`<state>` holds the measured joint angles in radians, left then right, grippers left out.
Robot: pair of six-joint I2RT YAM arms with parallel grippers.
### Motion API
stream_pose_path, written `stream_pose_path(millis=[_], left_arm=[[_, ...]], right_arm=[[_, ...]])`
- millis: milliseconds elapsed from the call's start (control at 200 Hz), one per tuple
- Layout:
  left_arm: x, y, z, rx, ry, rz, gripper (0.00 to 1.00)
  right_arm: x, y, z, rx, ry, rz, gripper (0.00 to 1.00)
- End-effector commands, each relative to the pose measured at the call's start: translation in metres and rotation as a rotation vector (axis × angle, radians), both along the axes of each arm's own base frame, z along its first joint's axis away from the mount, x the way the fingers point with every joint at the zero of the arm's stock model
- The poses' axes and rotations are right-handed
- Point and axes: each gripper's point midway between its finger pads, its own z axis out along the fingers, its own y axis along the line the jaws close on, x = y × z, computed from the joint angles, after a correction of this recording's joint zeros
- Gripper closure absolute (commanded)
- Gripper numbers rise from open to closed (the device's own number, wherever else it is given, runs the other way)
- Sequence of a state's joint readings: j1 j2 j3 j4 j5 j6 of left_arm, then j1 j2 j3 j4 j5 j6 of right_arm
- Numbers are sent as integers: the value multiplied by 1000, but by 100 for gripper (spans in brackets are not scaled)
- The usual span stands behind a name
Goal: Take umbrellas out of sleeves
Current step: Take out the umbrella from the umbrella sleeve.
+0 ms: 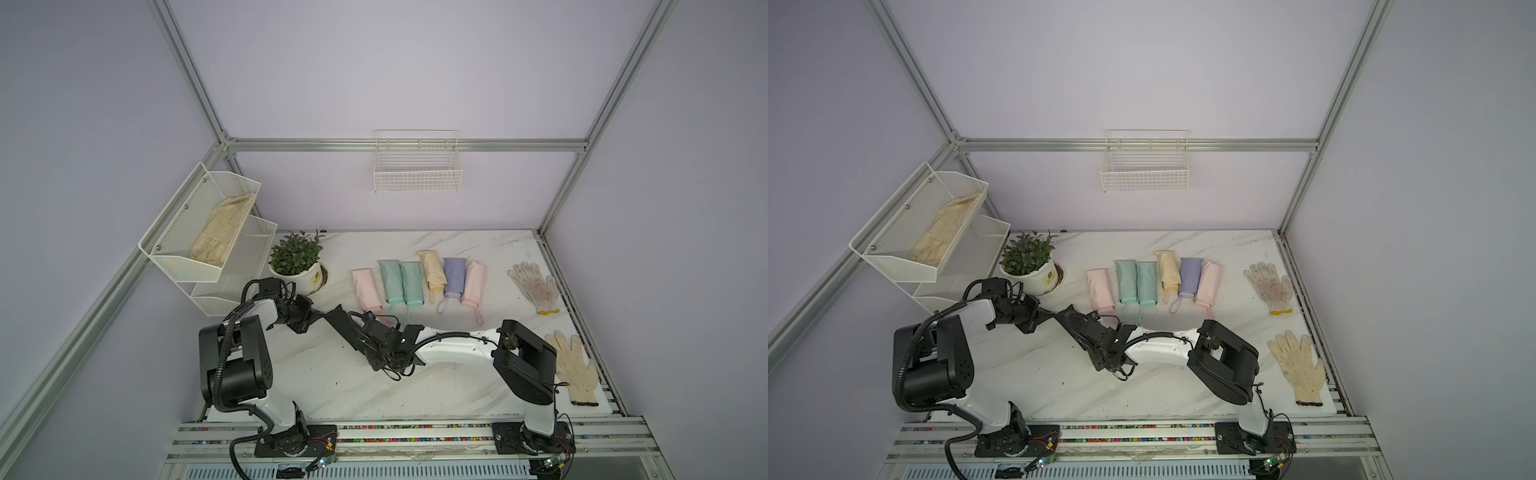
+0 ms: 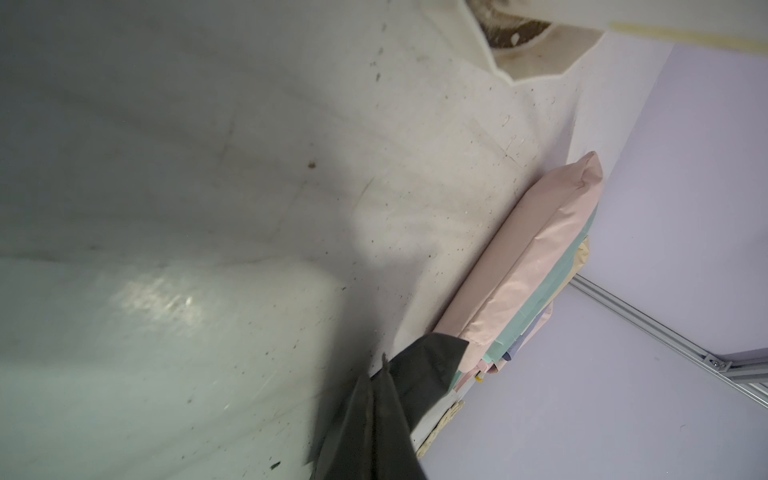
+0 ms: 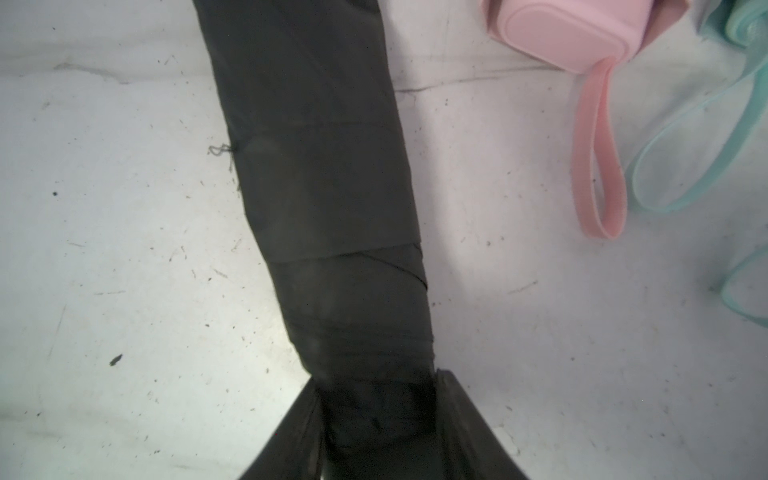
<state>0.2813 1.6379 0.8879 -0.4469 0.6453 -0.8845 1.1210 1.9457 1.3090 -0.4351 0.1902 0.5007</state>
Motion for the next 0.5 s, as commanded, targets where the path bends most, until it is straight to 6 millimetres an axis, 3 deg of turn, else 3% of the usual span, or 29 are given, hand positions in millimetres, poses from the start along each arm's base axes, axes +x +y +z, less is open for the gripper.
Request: stream_pose_path(millis=[0, 125, 255, 310, 495], left_arm=[[19, 30, 16, 80, -111, 84, 100], [19, 29, 17, 78, -114, 84, 100], [19, 30, 16, 79, -116, 86, 100], [19, 30, 16, 77, -114, 85, 100], [19, 29, 15, 77, -114, 85, 100]], right_arm=[[-18, -37, -18, -118, 82, -14, 56], [-23, -37, -15, -97, 86, 15, 54], [-23, -28, -8, -53, 62, 78, 31], [-19, -22, -5, -55, 44, 99, 27], [-10, 8, 0, -18, 40, 169, 25]])
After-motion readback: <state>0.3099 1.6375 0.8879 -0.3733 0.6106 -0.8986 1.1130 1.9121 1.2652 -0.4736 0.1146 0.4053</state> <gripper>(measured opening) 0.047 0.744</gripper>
